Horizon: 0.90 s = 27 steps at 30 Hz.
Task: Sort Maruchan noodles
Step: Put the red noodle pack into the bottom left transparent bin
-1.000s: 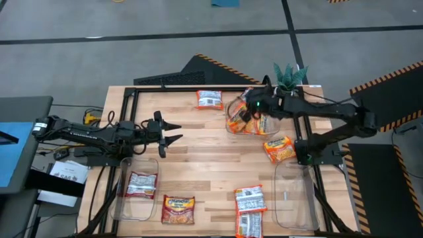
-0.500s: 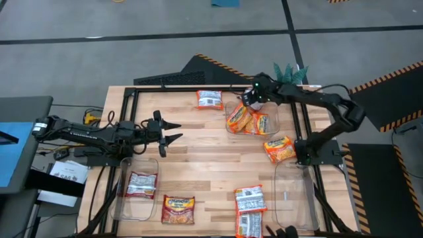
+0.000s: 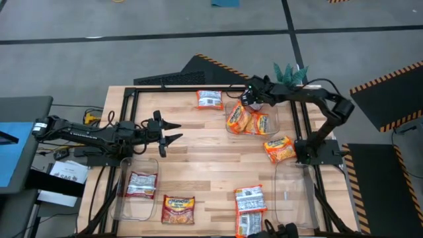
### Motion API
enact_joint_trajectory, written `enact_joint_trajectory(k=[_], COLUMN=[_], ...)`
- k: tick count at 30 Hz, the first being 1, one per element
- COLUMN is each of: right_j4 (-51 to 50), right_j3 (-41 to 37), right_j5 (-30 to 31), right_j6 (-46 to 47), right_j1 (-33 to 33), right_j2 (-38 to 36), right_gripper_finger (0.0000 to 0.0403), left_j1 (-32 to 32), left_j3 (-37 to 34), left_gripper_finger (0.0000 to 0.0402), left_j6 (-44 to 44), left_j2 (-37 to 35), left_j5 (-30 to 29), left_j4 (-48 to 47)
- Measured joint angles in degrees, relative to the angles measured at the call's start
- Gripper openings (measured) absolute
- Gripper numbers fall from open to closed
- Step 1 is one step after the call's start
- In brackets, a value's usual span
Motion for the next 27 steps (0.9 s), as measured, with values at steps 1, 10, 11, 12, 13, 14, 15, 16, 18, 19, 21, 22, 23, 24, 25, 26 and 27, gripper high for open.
enact_joint_trajectory(k=[1, 10, 11, 12, 13, 14, 15, 16, 18, 19, 21, 22, 23, 24, 25, 26, 27], right_j4=[-0.13, -0.33, -0.58, -0.7, -1.16, -2.02, -3.1, -4.43, -7.93, -9.54, -11.37, -11.93, -12.55, -12.87, -12.84, -12.75, -12.84], right_j3=[0.0, 0.0, 0.0, 0.02, 0.42, 1.25, 2.4, 3.72, 6.19, 7.32, 9.34, 10.2, 10.92, 11.41, 11.71, 11.74, 11.74], right_j5=[0.51, 1.46, 1.24, 0.82, -0.4, -2.17, -3.88, -5.28, -6.18, -6.21, -6.19, -6.17, -6.18, -6.19, -6.22, -6.28, -6.3], right_j6=[0.13, 2.04, 2.56, 2.87, 3.07, 3.27, 3.31, 3.59, 4.36, 4.64, 6.01, 6.73, 7.05, 7.22, 7.74, 8.48, 9.0], right_j1=[0.0, 0.28, 0.27, 0.05, -0.32, -0.74, -1.18, -1.6, -2.17, -2.25, -2.25, -2.37, -2.51, -2.62, -2.76, -2.89, -2.95], right_j2=[0.3, 0.81, 0.81, 0.81, 0.81, 0.81, 0.81, 0.81, 0.78, 0.78, 0.78, 0.78, 0.78, 0.78, 0.78, 0.76, 0.77], right_gripper_finger=[0.0248, 0.0248, 0.0248, 0.0248, 0.0248, 0.0248, 0.0248, 0.0248, 0.0248, 0.0248, 0.0248, 0.0248, 0.0248, 0.0248, 0.0248, 0.0248, 0.0248], left_j1=[0.0, 0.0, 0.0, 0.0, 0.0, 0.0, 0.0, 0.0, 0.0, 0.0, 0.0, 0.0, 0.0, 0.0, 0.0, 0.0, 0.0], left_j3=[0.0, 0.0, 0.0, 0.0, 0.0, 0.0, 0.0, 0.0, 0.0, 0.0, 0.0, 0.0, 0.0, 0.0, 0.0, 0.0, 0.0], left_gripper_finger=[0.0171, 0.0171, 0.0171, 0.0171, 0.0171, 0.0171, 0.0171, 0.0171, 0.0171, 0.0171, 0.0171, 0.0171, 0.0171, 0.0171, 0.0171, 0.0171, 0.0171], left_j6=[0.0, -0.48, -0.48, -0.71, -0.9, -0.95, -0.96, -0.97, -1.01, -1.02, -1.07, -1.08, -1.13, -1.39, -1.48, -1.53, -1.53], left_j2=[0.0, 0.0, 0.0, 0.0, 0.0, 0.0, 0.0, 0.0, 0.0, 0.0, 0.0, 0.0, 0.0, 0.0, 0.0, 0.0, 0.0], left_j5=[0.0, 0.0, 0.0, 0.0, 0.0, 0.0, 0.0, 0.0, 0.0, 0.0, 0.0, 0.0, 0.0, 0.0, 0.0, 0.0, 0.0], left_j4=[-0.01, 0.01, 0.0, 0.01, 0.01, 0.01, 0.01, 0.01, 0.01, 0.01, 0.02, 0.03, 0.03, 0.03, 0.04, 0.03, 0.05])
